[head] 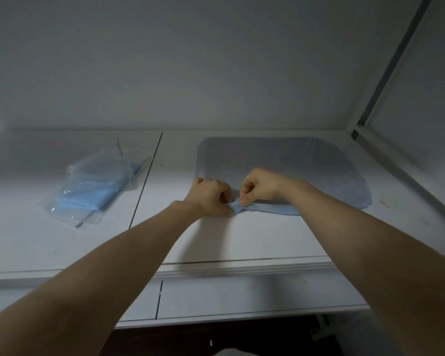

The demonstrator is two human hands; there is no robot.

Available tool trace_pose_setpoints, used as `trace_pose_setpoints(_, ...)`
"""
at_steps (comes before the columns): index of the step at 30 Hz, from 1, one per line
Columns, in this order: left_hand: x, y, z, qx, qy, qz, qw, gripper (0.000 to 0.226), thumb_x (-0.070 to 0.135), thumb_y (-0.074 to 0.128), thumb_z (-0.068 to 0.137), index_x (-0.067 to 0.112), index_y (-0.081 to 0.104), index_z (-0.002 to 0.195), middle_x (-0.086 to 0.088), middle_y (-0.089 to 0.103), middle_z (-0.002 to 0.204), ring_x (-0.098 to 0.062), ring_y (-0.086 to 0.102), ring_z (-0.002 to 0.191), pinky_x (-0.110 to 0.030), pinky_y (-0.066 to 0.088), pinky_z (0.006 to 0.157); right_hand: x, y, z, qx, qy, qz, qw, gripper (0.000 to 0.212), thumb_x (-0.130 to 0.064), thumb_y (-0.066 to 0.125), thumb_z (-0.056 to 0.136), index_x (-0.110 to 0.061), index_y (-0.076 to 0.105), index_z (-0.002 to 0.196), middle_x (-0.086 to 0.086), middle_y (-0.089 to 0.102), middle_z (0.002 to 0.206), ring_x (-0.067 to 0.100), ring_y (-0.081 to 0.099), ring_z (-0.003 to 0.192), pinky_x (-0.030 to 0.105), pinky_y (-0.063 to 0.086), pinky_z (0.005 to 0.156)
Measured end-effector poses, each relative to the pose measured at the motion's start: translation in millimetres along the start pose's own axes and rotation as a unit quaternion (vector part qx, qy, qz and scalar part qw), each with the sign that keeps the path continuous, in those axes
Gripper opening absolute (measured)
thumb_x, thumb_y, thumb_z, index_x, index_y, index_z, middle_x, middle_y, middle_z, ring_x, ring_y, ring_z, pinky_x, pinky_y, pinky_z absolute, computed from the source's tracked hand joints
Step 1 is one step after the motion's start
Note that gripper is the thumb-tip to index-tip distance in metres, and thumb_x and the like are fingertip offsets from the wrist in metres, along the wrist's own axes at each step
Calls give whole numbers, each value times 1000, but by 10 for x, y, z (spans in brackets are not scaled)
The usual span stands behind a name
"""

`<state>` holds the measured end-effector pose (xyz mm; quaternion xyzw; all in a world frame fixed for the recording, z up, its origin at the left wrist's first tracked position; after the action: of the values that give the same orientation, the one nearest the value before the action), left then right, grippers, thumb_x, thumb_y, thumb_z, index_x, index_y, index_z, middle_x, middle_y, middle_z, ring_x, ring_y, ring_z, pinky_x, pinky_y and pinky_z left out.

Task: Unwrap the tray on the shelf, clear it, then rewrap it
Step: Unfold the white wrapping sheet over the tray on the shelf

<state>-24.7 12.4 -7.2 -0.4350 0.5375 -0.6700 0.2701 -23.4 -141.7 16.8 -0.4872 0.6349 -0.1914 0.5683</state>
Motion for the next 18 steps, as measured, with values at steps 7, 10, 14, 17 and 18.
trace_pose_setpoints(7, -55, -151, 47, -46, -5, -139, 989, 19, 25, 81, 71, 9, 74, 79, 6, 61, 64, -2, 51, 54, -13, 37, 55, -1, -6, -11, 14, 6, 9, 1000, 19, -16, 75, 77, -22, 64, 63, -7, 59, 65, 3, 51, 62, 19, 41, 61)
trace_pose_setpoints(10, -31, -253, 91, -39, -1, -143, 989, 19, 23, 79, 75, 7, 74, 84, 7, 59, 62, 2, 51, 49, -5, 34, 47, -11, -60, -3, 41, 10, 31, 999, 19, -13, 73, 77, -21, 63, 63, -7, 60, 65, 3, 53, 64, 21, 42, 64)
trace_pose_setpoints(14, -50, -254, 84, -48, 2, -129, 990, 19, 18, 76, 76, 7, 73, 92, -1, 65, 77, -8, 54, 65, -13, 40, 58, -24, -20, -3, 26, 9, 41, 999, 17, -18, 79, 71, -21, 62, 71, -8, 59, 70, 5, 53, 68, 25, 44, 70)
trace_pose_setpoints(17, -108, -206, 15, -68, -6, -91, 994, 37, 19, 78, 69, 13, 66, 104, 3, 59, 90, -15, 55, 85, -24, 45, 75, -29, 90, 11, 8, 2, 12, 1000, 31, -25, 86, 63, -20, 60, 80, -8, 56, 73, 8, 52, 69, 28, 45, 69)
trace_pose_setpoints(18, -139, -197, -8, -74, -12, -50, 996, 46, 26, 80, 67, 17, 62, 108, 6, 53, 96, -15, 51, 92, -27, 45, 83, -32, 108, 26, 10, -10, 7, 1000, 29, -25, 86, 64, -19, 61, 79, -8, 56, 71, 8, 52, 67, 28, 45, 68)
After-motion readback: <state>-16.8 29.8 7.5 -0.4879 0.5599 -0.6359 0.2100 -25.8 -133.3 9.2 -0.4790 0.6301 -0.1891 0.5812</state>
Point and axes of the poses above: each hand's wrist, its own z-axis towards the middle knuckle, its own y-axis out of the palm, x = y × z, the point moved 2 cm from there along z, towards the middle knuckle
